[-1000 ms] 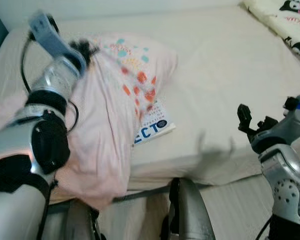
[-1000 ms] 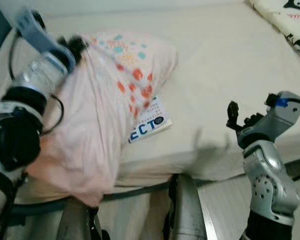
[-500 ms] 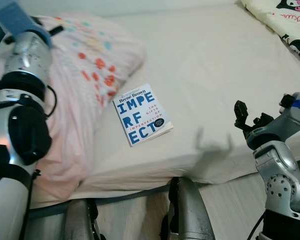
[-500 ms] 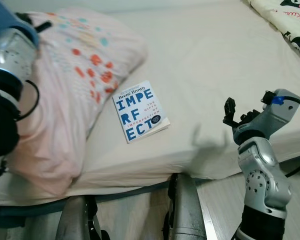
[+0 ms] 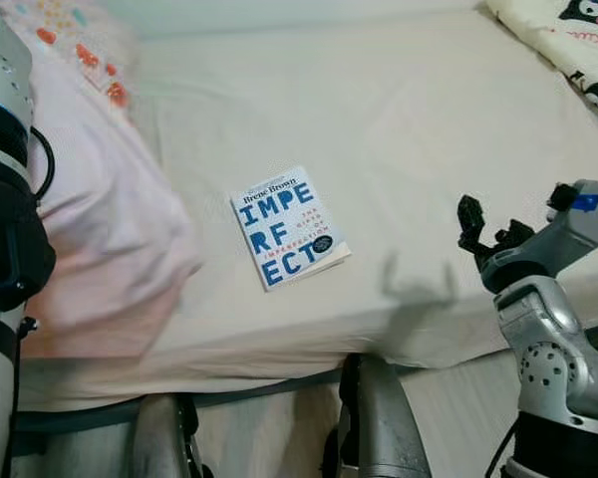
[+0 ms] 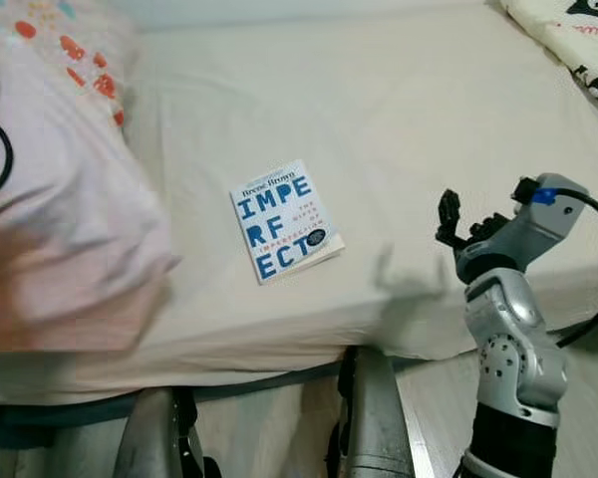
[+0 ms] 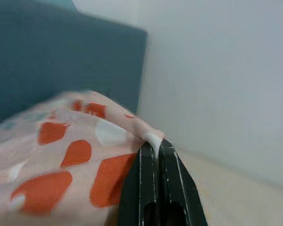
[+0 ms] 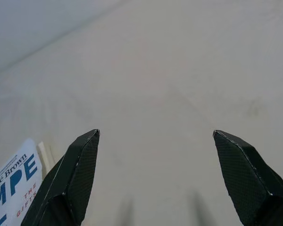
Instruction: Clean up the room
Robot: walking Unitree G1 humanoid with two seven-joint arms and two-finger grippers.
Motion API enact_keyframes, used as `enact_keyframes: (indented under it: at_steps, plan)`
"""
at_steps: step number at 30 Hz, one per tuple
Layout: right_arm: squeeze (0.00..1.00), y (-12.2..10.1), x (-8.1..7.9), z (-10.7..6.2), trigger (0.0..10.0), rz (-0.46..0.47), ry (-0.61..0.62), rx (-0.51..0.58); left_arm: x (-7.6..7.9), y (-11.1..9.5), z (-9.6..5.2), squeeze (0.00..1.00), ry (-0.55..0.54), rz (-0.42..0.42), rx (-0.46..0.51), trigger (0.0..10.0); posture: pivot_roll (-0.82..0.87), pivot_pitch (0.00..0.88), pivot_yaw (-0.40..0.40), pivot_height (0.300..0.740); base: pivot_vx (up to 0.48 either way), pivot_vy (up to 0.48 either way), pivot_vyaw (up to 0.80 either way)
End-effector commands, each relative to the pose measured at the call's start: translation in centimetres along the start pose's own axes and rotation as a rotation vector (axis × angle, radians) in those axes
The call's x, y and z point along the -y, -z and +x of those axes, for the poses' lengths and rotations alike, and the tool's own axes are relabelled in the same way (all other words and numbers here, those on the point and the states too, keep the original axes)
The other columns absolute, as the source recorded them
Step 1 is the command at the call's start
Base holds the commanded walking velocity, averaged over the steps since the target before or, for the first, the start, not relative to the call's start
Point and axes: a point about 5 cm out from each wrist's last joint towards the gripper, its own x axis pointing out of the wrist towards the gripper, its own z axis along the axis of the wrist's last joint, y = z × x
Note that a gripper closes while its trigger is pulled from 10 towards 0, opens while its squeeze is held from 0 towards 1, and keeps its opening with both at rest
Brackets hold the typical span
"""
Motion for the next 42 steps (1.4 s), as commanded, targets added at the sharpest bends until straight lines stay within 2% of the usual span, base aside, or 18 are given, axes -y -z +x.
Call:
enact_keyframes:
  at_steps: [1, 2, 3, 5, 9, 15, 17, 18, 19, 20, 22, 23, 25, 31, 32, 37, 40, 42]
  plan:
    - [0.00, 0.7, 0.3, -0.2, 10.0, 0.001, 0.013, -0.019, 1.3, 0.5, -0.4, 0.00, 0.128, 0.041, -0.006, 10.0, -0.10, 0.205, 0.020, 0.535, 0.000, 0.000, 0.00]
    - [0.00, 0.7, 0.3, -0.2, 10.0, 0.001, 0.014, -0.021, 2.6, 5.2, -2.2, 0.00, 0.301, 0.047, -0.163, 10.0, -0.11, 0.209, 0.022, 0.535, 0.000, 0.000, 0.00]
    - [0.00, 0.7, 0.3, -0.2, 10.0, 0.001, 0.014, -0.021, 2.6, 5.2, -2.2, 0.00, 0.301, 0.047, -0.163, 10.0, -0.11, 0.209, 0.022, 0.535, 0.000, 0.000, 0.00]
    - [0.00, 0.6, 0.4, -0.3, 10.0, 0.000, 0.017, -0.020, 3.3, 7.5, -3.5, 0.00, 0.391, 0.054, -0.228, 10.0, -0.11, 0.212, 0.022, 0.535, 0.000, 0.000, 0.00]
    - [0.00, 0.4, 0.7, -0.4, 10.0, -0.007, 0.025, -0.017, 4.4, 8.3, -4.4, 0.00, 0.500, 0.084, -0.233, 10.0, -0.12, 0.217, 0.022, 0.535, 0.000, 0.000, 0.00]
    - [0.00, 0.5, 0.7, -0.5, 10.0, -0.008, 0.029, -0.016, 5.0, 8.1, -4.6, 0.00, 0.527, 0.188, -0.186, 10.0, -0.12, 0.221, 0.021, 0.535, 0.000, 0.000, 0.00]
    - [0.00, 0.5, 0.7, -0.6, 10.0, -0.009, 0.029, -0.019, 5.0, 7.7, -4.5, 0.00, 0.541, 0.235, -0.158, 10.0, -0.12, 0.220, 0.021, 0.535, 0.000, 0.000, 0.00]
    - [0.00, 0.6, 0.7, -0.6, 10.0, -0.009, 0.028, -0.020, 5.0, 7.5, -4.3, 0.00, 0.547, 0.289, -0.137, 10.0, -0.12, 0.223, 0.020, 0.535, 0.000, 0.000, 0.00]
    - [0.00, 0.6, 0.6, -0.6, 10.0, -0.009, 0.027, -0.021, 5.1, 7.1, -4.3, 0.00, 0.559, 0.395, -0.094, 10.0, -0.12, 0.223, 0.020, 0.535, 0.000, 0.000, 0.00]
    - [0.00, 0.6, 0.6, -0.6, 10.0, -0.009, 0.027, -0.021, 5.1, 7.1, -4.3, 0.00, 0.559, 0.395, -0.094, 10.0, -0.12, 0.223, 0.020, 0.535, 0.000, 0.000, 0.00]
    - [0.00, 0.7, 0.6, -0.6, 10.0, -0.009, 0.027, -0.022, 5.2, 6.9, -4.2, 0.00, 0.567, 0.470, -0.063, 10.0, -0.12, 0.223, 0.020, 0.535, 0.000, 0.000, 0.00]
    - [0.00, 0.7, 0.6, -0.5, 10.0, -0.010, 0.026, -0.023, 5.8, 6.3, -4.3, 0.00, 0.590, 0.751, 0.059, 10.0, -0.11, 0.223, 0.019, 0.535, 0.000, 0.000, 0.00]
    - [0.00, 0.7, 0.6, -0.5, 10.0, -0.010, 0.025, -0.023, 6.2, 5.9, -4.3, 0.00, 0.597, 0.873, 0.131, 10.0, -0.11, 0.220, 0.022, 0.535, 0.000, 0.000, 0.00]
    - [0.00, 0.6, 0.5, -0.6, 10.0, -0.008, 0.023, -0.020, 8.8, 4.3, -5.1, 0.00, 0.661, 0.893, 0.249, 10.0, -0.12, 0.221, 0.024, 0.535, 0.000, 0.000, 0.00]
    - [0.00, 0.5, 0.6, -0.7, 10.0, -0.010, 0.027, -0.016, 10.9, 3.4, -6.2, 0.00, 0.723, 0.896, 0.335, 10.0, -0.13, 0.227, 0.026, 0.535, 0.000, 0.000, 0.00]
    - [0.00, 0.4, 0.6, -0.7, 10.0, -0.011, 0.029, -0.011, 12.2, 3.1, -7.0, 0.00, 0.761, 0.933, 0.398, 10.0, -0.14, 0.229, 0.027, 0.535, 0.000, 0.000, 0.00]
    - [0.00, 0.0, 0.8, -0.8, 10.0, -0.013, 0.035, -0.002, 13.2, 3.0, -7.8, 0.00, 0.759, 1.064, 0.513, 10.0, -0.15, 0.236, 0.030, 0.535, 0.000, 0.000, 0.00]
    - [0.00, -0.1, 1.0, -1.0, 10.0, -0.014, 0.043, 0.001, 13.1, 3.2, -7.8, 0.00, 0.736, 1.144, 0.558, 10.0, -0.16, 0.242, 0.031, 0.535, 0.000, 0.000, 0.00]
